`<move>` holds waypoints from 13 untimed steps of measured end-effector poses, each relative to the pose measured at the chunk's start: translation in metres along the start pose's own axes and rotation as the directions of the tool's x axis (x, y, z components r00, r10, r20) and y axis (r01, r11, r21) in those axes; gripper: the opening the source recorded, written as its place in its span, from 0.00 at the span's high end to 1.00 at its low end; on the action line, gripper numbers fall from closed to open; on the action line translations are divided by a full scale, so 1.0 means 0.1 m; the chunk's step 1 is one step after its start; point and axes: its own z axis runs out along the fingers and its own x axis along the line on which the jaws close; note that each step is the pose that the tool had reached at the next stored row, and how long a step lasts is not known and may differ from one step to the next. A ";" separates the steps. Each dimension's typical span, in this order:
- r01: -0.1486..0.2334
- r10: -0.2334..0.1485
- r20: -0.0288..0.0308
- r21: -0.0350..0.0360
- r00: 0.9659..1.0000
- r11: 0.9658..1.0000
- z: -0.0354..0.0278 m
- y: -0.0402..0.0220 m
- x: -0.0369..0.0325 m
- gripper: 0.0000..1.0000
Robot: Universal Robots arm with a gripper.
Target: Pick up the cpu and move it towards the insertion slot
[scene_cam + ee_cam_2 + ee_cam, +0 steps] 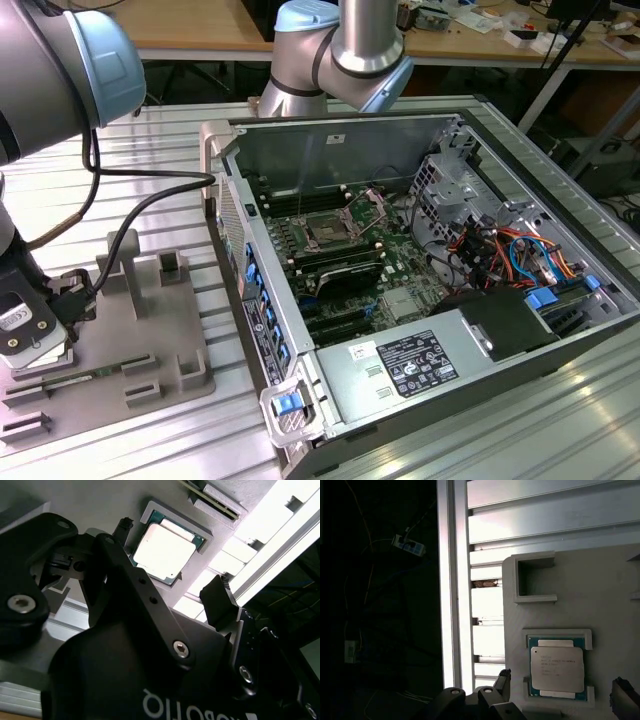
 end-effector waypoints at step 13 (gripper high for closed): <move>-0.002 0.002 -0.001 0.003 1.000 1.000 0.058 0.023 0.000 0.17</move>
